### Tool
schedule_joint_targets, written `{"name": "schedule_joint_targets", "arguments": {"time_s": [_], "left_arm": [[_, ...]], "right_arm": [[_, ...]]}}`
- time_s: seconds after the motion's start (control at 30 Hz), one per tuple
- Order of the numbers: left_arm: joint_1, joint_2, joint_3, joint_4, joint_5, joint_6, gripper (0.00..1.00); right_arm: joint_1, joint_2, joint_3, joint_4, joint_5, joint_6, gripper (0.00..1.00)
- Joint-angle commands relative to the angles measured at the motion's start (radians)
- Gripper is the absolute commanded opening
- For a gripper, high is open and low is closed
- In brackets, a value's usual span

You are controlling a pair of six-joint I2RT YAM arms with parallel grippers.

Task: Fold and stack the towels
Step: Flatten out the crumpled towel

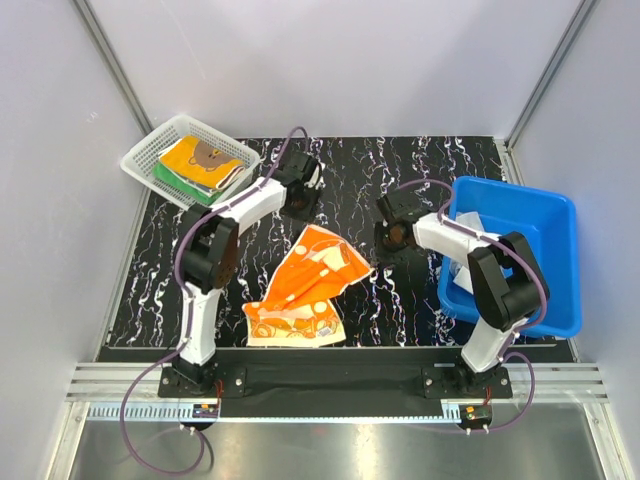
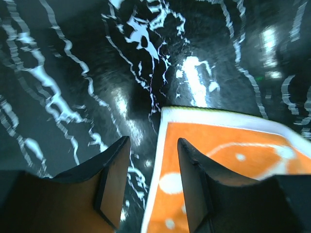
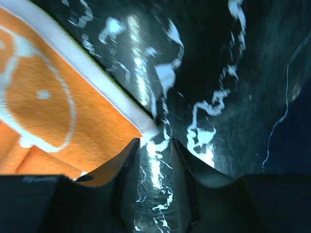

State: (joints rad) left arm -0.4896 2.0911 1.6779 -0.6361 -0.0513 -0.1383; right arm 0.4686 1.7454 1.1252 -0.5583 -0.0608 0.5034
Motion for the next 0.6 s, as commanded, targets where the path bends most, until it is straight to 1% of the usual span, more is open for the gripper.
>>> {"name": "schedule_joint_targets", "arguments": {"time_s": [0.0, 0.2, 0.33, 0.53, 0.57], "left_arm": [[0.005, 0.036, 0.066, 0.035, 0.034, 0.101, 0.48], [0.006, 0.104, 0.052, 0.078, 0.085, 0.112, 0.49], [0.005, 0.124, 0.034, 0.098, 0.113, 0.094, 0.45], [0.005, 0.129, -0.010, 0.111, 0.120, 0.078, 0.38], [0.003, 0.130, -0.012, 0.113, 0.122, 0.078, 0.33]], "right_arm": [[0.008, -0.087, -0.067, 0.073, 0.027, 0.136, 0.39], [0.015, -0.106, -0.159, 0.135, 0.045, 0.201, 0.41], [0.021, -0.100, -0.196, 0.189, 0.046, 0.234, 0.41], [0.039, -0.070, -0.185, 0.230, 0.055, 0.268, 0.41], [0.041, -0.069, -0.186, 0.235, 0.053, 0.276, 0.41]]}}
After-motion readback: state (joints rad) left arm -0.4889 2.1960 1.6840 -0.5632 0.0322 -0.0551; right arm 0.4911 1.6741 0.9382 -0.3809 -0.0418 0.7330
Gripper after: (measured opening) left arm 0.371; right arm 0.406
